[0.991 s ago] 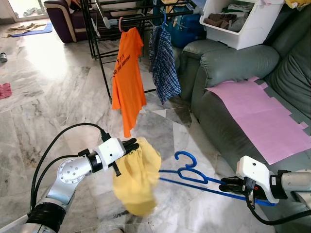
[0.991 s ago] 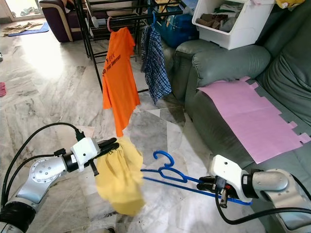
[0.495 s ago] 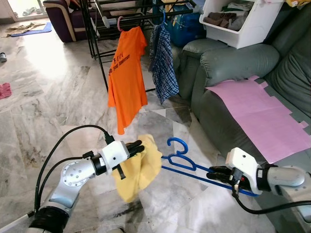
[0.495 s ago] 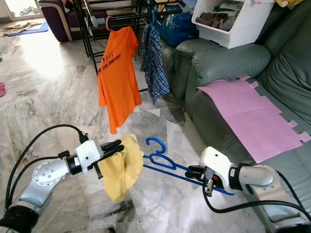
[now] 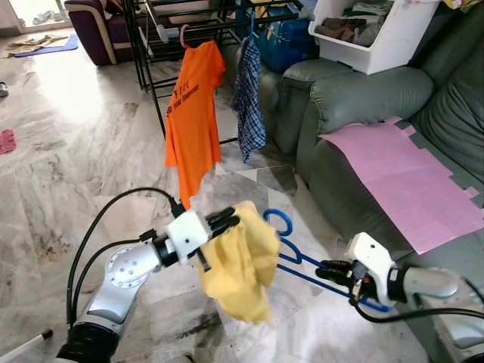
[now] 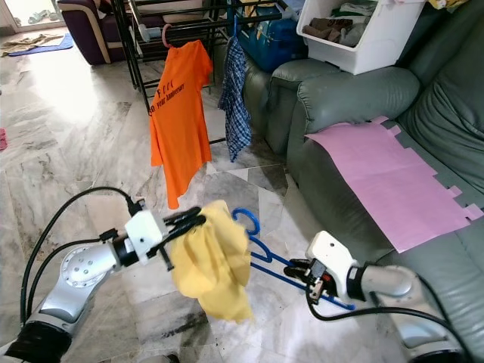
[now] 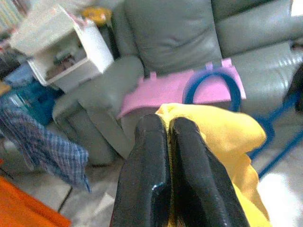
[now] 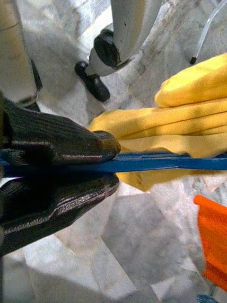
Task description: Hang hanger
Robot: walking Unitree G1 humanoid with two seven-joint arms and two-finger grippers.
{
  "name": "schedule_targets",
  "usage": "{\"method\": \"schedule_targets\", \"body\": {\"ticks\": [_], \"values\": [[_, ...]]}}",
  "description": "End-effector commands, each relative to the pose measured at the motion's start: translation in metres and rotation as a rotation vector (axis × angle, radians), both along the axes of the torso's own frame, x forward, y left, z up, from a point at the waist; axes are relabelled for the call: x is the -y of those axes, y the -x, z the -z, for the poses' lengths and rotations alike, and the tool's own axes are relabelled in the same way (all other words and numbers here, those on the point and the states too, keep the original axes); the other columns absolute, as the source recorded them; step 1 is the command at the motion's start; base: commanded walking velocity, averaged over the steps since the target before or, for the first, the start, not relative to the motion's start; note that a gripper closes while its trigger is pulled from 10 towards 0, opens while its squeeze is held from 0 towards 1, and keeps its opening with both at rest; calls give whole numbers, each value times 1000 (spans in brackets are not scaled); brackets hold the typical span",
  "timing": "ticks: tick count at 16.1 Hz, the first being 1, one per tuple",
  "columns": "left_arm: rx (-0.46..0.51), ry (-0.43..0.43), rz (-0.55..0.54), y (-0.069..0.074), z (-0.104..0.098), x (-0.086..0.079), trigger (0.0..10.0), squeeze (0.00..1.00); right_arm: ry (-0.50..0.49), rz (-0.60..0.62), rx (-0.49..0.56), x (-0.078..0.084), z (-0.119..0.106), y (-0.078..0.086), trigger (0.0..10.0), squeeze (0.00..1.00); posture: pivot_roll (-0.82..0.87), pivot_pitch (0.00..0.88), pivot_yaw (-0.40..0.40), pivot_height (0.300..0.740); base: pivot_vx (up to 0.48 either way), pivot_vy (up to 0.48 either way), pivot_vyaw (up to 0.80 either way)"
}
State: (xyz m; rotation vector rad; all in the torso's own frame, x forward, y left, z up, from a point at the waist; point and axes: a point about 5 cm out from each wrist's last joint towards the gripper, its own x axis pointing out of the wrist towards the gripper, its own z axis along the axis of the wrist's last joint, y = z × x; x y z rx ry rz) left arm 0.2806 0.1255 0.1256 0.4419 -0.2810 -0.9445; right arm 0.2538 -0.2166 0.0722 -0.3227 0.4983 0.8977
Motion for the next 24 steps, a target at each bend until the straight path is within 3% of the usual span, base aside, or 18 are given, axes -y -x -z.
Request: {"method": "schedule_targets", "body": {"ticks": [1, 2, 5, 6, 8, 12, 14, 15, 16, 18, 19, 20, 21, 22, 23, 24], "values": [[97, 89, -12, -4, -32, 5, 10000, 0, -9, 209, -35, 18, 15, -4, 10000, 0, 8, 95, -31, 740, 0, 0, 0], [102, 104, -16, -4, -35, 6, 10000, 0, -13, 271, -44, 23, 19, -6, 10000, 0, 11, 94, -32, 740, 0, 0, 0], [117, 187, -97, -3, -44, 2, 10000, 0, -105, 722, -14, 56, 21, -24, 10000, 0, 15, 94, -35, 740, 0, 0, 0], [88, 202, -115, 1, -40, 1, 10000, 0, -194, 887, 25, 68, 11, -34, 10000, 0, 15, 95, -35, 740, 0, 0, 0], [8, 194, -64, 15, -24, 13, 10000, 0, -400, 1064, 122, 75, -17, -57, 10000, 0, 16, 97, -36, 740, 0, 0, 0], [-99, 162, 27, 32, -1, 38, 10000, 0, -697, 1108, 233, 58, -64, -89, 10000, 0, 8, 100, -38, 740, 0, 0, 0], [-146, 169, 64, 34, 7, 54, 10000, 0, -957, 1084, 273, 37, -97, -107, 10000, 0, 3, 98, -41, 740, 0, 0, 0], [-138, 168, 67, 33, 6, 59, 10000, 0, -1060, 1034, 275, 23, -112, -113, 10000, 0, 2, 99, -41, 740, 0, 0, 0], [-137, 172, 77, 31, 4, 65, 10000, 0, -1234, 919, 249, 1, -134, -118, 10000, 0, -3, 99, -43, 740, 0, 0, 0], [-138, 160, 92, 30, 5, 70, 10000, 0, -1403, 873, 258, -16, -162, -122, 10000, 0, -6, 99, -45, 740, 0, 0, 0], [-147, 143, 104, 31, 9, 72, 10000, 0, -1440, 808, 271, -31, -178, -123, 10000, 0, -7, 99, -48, 740, 0, 0, 0], [-146, 110, 114, 32, 14, 74, 10000, 0, -1387, 677, 282, -49, -187, -120, 10000, 0, -7, 100, -50, 740, 0, 0, 0], [-141, 96, 120, 33, 16, 75, 10000, 0, -1273, 599, 328, -61, -188, -116, 10000, 0, -8, 100, -50, 740, 0, 0, 0], [-155, 101, 110, 34, 18, 75, 10000, 0, -1202, 678, 362, -60, -180, -115, 10000, 0, -7, 104, -57, 740, 0, 0, 0], [-162, 103, 101, 33, 19, 75, 10000, 0, -1148, 628, 383, -62, -176, -111, 10000, 0, -6, 104, -58, 740, 0, 0, 0], [-178, 100, 95, 34, 22, 74, 10000, 0, -1029, 585, 434, -67, -170, -106, 10000, 0, -8, 106, -58, 740, 0, 0, 0]]}}
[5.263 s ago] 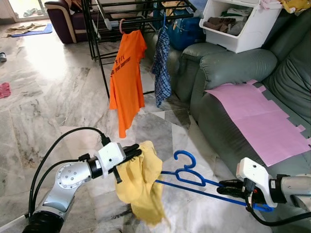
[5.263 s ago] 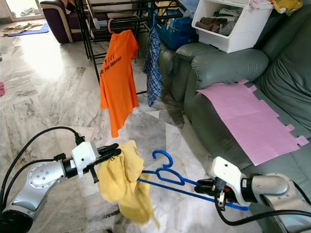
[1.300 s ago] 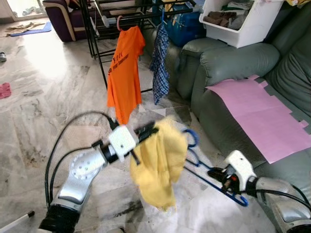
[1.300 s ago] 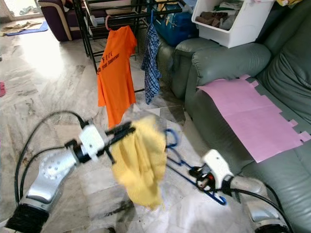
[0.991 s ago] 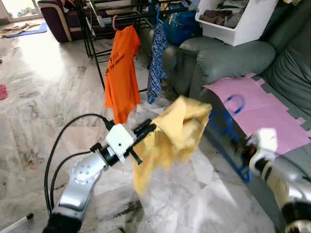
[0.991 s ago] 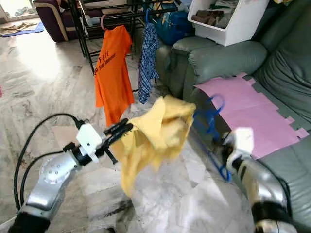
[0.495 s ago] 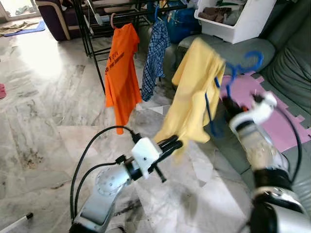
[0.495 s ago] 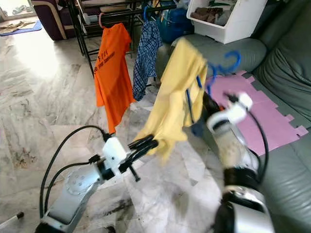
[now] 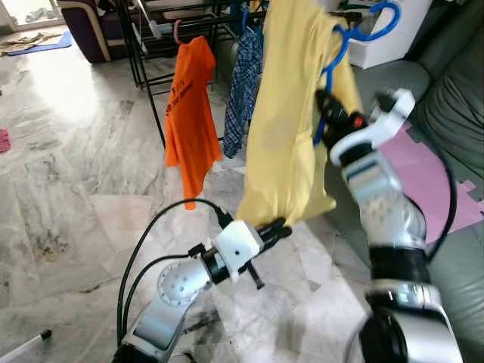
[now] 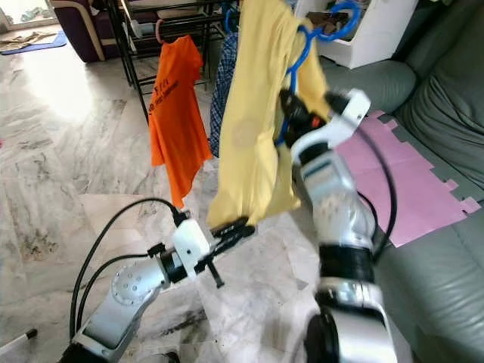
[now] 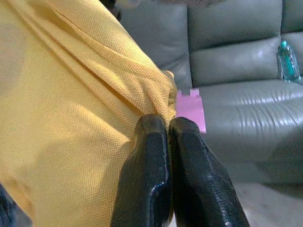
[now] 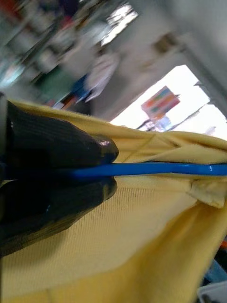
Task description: Hang hanger
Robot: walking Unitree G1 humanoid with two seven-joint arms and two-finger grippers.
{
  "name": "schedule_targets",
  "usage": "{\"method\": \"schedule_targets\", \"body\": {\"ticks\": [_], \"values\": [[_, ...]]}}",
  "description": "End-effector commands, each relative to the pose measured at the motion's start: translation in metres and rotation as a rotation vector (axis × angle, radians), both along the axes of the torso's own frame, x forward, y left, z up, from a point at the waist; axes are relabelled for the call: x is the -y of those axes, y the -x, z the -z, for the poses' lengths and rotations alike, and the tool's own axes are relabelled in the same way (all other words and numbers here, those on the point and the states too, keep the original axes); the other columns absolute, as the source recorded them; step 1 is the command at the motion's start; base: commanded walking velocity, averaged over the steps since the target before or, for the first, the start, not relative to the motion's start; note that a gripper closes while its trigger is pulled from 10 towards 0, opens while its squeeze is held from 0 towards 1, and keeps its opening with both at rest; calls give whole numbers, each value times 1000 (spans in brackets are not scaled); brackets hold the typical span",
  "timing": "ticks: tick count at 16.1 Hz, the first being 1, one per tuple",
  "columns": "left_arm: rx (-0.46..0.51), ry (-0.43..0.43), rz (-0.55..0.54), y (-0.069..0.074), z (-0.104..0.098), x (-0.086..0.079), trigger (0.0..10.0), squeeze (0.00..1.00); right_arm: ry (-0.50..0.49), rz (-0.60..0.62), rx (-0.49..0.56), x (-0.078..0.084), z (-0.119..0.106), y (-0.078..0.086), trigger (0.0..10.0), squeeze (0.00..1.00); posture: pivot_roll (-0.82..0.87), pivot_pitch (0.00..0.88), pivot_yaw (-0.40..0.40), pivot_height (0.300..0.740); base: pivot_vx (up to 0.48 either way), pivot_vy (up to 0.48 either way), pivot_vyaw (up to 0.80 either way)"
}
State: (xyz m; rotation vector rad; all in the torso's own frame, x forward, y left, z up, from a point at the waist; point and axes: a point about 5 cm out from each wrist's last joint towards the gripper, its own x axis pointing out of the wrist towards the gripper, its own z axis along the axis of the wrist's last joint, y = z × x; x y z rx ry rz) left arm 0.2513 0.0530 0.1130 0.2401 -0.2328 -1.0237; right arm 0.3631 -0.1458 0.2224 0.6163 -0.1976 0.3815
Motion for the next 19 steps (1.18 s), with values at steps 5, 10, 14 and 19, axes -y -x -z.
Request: {"method": "schedule_targets", "body": {"ticks": [5, 10, 14, 19], "values": [[-160, -67, 42, 6, 30, 4, 10000, 1000, 385, 56, 130, 9, 6, 21, 10000, 0, -15, 102, -60, 740, 0, 0, 0], [-342, 118, -11, 3, 25, -4, 10000, 1000, 533, 82, 123, 30, 47, 43, 10000, 0, -22, 101, -49, 740, 0, 0, 0], [-245, 149, -197, -11, 16, -38, 10000, 1000, 655, -16, 164, 32, 63, 58, 10000, 0, -12, 98, -58, 740, 0, 0, 0], [-88, 119, -414, -30, 1, -80, 10000, 1000, 766, -195, 109, 53, 90, 84, 10000, 0, -11, 96, -62, 740, 0, 0, 0]]}}
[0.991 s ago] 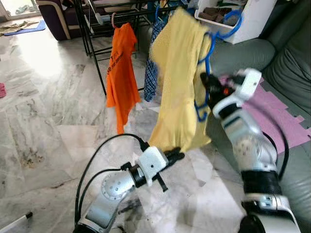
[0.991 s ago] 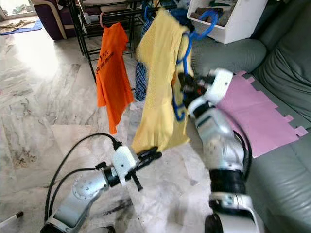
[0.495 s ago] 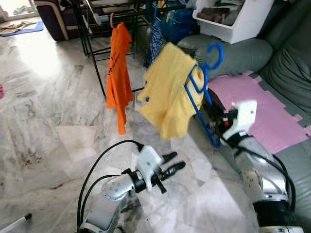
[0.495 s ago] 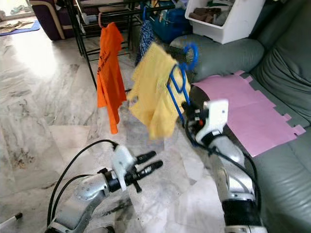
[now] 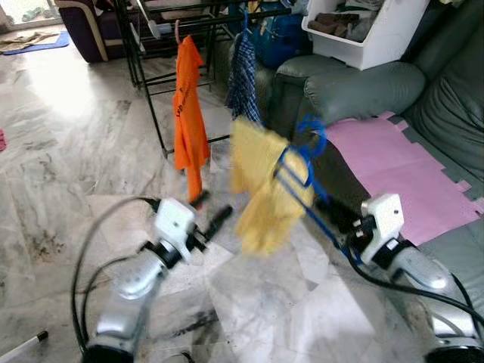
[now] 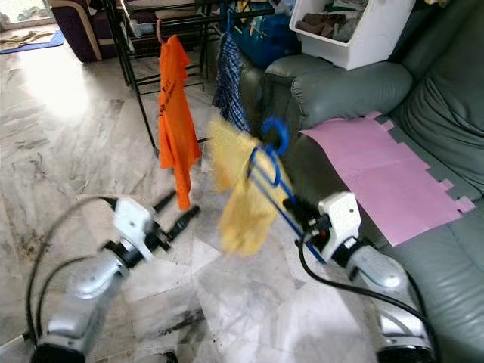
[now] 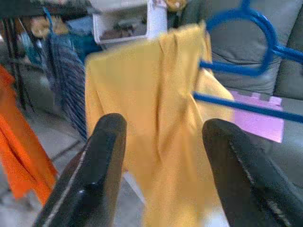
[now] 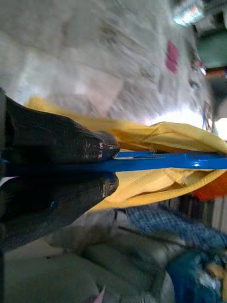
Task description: Hang hanger
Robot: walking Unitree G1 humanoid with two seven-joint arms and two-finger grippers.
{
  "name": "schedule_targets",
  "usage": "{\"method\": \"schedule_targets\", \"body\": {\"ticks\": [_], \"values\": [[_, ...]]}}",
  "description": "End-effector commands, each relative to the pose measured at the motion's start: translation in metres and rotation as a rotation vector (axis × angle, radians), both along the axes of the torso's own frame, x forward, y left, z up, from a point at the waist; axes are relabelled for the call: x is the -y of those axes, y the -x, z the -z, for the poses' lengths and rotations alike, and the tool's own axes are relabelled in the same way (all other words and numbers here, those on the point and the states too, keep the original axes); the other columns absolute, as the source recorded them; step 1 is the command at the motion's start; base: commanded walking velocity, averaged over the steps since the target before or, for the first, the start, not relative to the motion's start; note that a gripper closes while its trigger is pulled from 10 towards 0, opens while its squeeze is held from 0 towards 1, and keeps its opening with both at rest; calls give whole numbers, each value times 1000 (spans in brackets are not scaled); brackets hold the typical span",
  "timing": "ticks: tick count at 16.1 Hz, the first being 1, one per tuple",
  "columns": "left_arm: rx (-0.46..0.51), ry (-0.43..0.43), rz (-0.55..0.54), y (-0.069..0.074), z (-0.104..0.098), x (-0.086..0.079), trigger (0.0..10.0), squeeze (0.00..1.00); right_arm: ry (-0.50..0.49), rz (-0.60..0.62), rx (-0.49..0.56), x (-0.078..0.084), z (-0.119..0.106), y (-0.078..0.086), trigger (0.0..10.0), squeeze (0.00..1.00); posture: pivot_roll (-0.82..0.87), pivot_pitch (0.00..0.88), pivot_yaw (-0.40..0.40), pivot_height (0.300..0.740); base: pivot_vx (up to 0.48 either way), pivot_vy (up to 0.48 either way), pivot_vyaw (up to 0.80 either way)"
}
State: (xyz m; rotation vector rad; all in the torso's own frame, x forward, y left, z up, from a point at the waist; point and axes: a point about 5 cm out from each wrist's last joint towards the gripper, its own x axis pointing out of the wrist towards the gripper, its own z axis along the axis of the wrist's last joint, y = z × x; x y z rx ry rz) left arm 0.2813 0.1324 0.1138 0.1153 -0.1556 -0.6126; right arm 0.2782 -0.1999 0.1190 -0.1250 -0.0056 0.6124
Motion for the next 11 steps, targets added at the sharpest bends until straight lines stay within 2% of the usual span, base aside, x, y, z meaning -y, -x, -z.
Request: {"method": "schedule_targets", "body": {"ticks": [1, 2, 4, 7, 8, 11], "values": [[18, -30, -6, -2, 0, -3, 10000, 1000, 13, -44, 73, 2, -12, 2, 10000, 0, -11, 96, -62, 740, 0, 0, 0], [65, -117, 28, -3, -3, -6, 10000, 1000, 20, -130, 50, 2, -9, 8, 10000, 0, -14, 98, -60, 740, 0, 0, 0], [130, -277, 88, -2, -1, -11, 10000, 1000, 2, -228, -21, 3, -4, 16, 10000, 0, -16, 94, -58, 740, 0, 0, 0], [158, -408, 127, -7, -1, -25, 10000, 1000, 33, -330, -78, 6, -2, 22, 10000, 0, -10, 97, -61, 740, 0, 0, 0], [182, -471, 141, -13, -6, -32, 10000, 1000, 68, -389, -93, 9, -2, 24, 10000, 0, -9, 98, -61, 740, 0, 0, 0], [222, -545, 170, -20, -8, -35, 10000, 1000, 73, -429, -100, 9, -5, 24, 10000, 0, -13, 95, -58, 740, 0, 0, 0]]}}
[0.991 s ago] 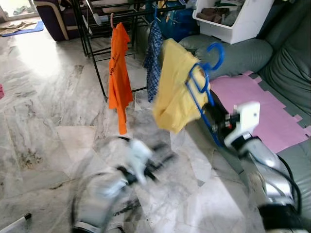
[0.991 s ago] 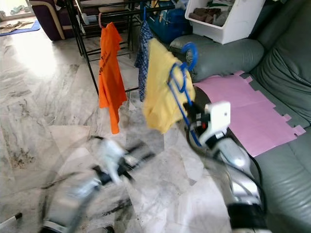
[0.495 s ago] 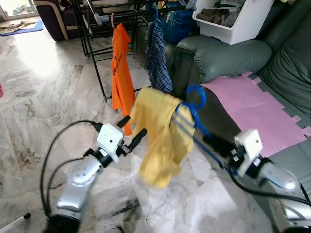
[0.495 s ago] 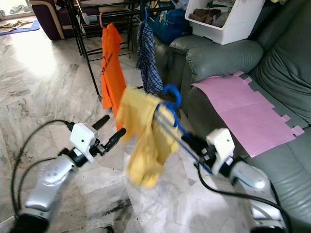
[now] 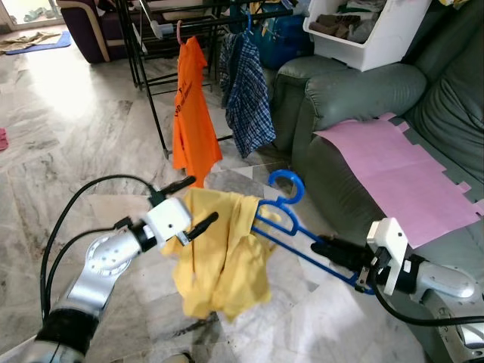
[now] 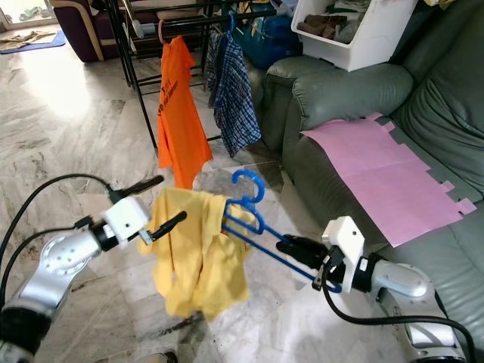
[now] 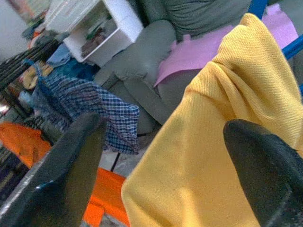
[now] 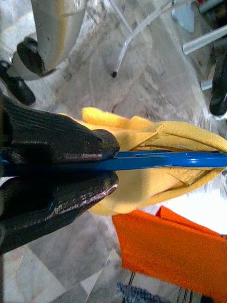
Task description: Hang hanger
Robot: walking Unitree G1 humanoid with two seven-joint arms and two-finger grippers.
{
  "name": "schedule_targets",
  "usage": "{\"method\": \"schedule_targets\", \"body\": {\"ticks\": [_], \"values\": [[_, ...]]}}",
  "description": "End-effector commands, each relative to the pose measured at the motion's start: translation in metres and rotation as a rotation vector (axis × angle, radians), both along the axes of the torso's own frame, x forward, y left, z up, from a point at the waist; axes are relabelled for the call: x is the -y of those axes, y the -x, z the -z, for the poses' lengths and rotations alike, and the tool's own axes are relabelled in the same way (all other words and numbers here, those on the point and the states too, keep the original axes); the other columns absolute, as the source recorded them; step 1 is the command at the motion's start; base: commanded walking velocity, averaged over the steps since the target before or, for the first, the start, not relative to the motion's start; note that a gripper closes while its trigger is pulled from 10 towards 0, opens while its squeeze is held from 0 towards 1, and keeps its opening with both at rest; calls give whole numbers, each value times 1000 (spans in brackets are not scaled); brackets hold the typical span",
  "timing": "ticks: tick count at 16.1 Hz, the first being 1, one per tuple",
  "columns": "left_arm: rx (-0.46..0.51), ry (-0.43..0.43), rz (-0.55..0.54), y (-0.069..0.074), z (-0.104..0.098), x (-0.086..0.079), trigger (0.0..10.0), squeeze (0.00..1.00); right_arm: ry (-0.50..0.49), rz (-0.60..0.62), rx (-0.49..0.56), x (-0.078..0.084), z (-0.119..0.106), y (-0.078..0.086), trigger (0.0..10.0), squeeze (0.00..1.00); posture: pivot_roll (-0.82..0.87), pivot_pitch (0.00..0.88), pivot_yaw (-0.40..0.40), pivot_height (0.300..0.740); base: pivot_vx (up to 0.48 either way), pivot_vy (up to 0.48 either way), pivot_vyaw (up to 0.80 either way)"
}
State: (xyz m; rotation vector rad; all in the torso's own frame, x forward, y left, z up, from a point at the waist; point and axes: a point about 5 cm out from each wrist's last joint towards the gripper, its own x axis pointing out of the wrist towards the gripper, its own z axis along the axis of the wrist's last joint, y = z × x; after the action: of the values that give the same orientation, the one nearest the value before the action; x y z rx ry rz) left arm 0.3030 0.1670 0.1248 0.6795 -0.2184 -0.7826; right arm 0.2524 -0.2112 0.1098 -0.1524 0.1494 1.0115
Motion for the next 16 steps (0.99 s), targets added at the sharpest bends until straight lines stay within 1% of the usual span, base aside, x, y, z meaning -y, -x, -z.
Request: {"method": "schedule_targets", "body": {"ticks": [1, 2, 4, 5, 6, 7, 8, 9, 10, 11, 12, 13, 14, 15, 16], "values": [[3, -56, 32, -1, 3, 0, 10000, 1000, -9, -61, 46, -4, -14, -2, 10000, 0, -15, 94, -59, 740, 0, 0, 0], [-2, -44, 51, -4, 1, 2, 10000, 1000, 11, -82, 52, -6, -14, -2, 10000, 0, -15, 95, -58, 740, 0, 0, 0], [-28, -86, 92, -8, 6, 7, 10000, 1000, 17, -103, 65, -9, -15, -2, 10000, 0, -17, 94, -57, 740, 0, 0, 0], [-32, -94, 103, -10, 7, 9, 10000, 1000, 30, -118, 76, -11, -16, -2, 10000, 0, -20, 95, -56, 740, 0, 0, 0], [-67, -136, 133, -12, 11, 11, 10000, 1000, 71, -92, 168, -12, -22, -9, 10000, 0, -21, 93, -56, 740, 0, 0, 0], [-125, -146, 152, -14, 15, 12, 10000, 1000, 84, -74, 233, -13, -31, -15, 10000, 0, -22, 93, -55, 740, 0, 0, 0], [-123, -166, 169, -16, 14, 12, 10000, 1000, 107, -79, 258, -13, -33, -17, 10000, 0, -24, 93, -54, 740, 0, 0, 0], [-118, -182, 182, -19, 11, 15, 10000, 0, 134, -99, 268, -14, -34, -17, 10000, 0, -26, 92, -54, 740, 0, 0, 0], [-117, -187, 189, -21, 10, 16, 10000, 0, 138, -104, 265, -14, -33, -17, 10000, 0, -26, 92, -56, 740, 0, 0, 0], [-117, -195, 201, -25, 7, 18, 0, 0, 148, -112, 259, -14, -31, -17, 10000, 0, -27, 91, -56, 740, 0, 0, 0], [-106, -208, 198, -33, 1, 20, 0, 0, 161, -120, 260, -14, -28, -15, 10000, 0, -27, 90, -57, 740, 0, 0, 0], [-103, -214, 196, -35, -1, 20, 0, 0, 161, -120, 263, -14, -27, -15, 10000, 0, -29, 89, -55, 740, 0, 0, 0], [-102, -222, 193, -38, -3, 20, 1608, 0, 163, -121, 264, -15, -26, -15, 10000, 0, -31, 89, -51, 740, 0, 0, 0], [-103, -245, 192, -40, -4, 19, 2353, 0, 169, -127, 264, -14, -25, -13, 10000, 0, -32, 88, -51, 740, 0, 0, 0], [-112, -263, 191, -42, -4, 17, 3608, 0, 170, -130, 262, -14, -25, -12, 10000, 0, -33, 88, -50, 740, 0, 0, 0]]}}
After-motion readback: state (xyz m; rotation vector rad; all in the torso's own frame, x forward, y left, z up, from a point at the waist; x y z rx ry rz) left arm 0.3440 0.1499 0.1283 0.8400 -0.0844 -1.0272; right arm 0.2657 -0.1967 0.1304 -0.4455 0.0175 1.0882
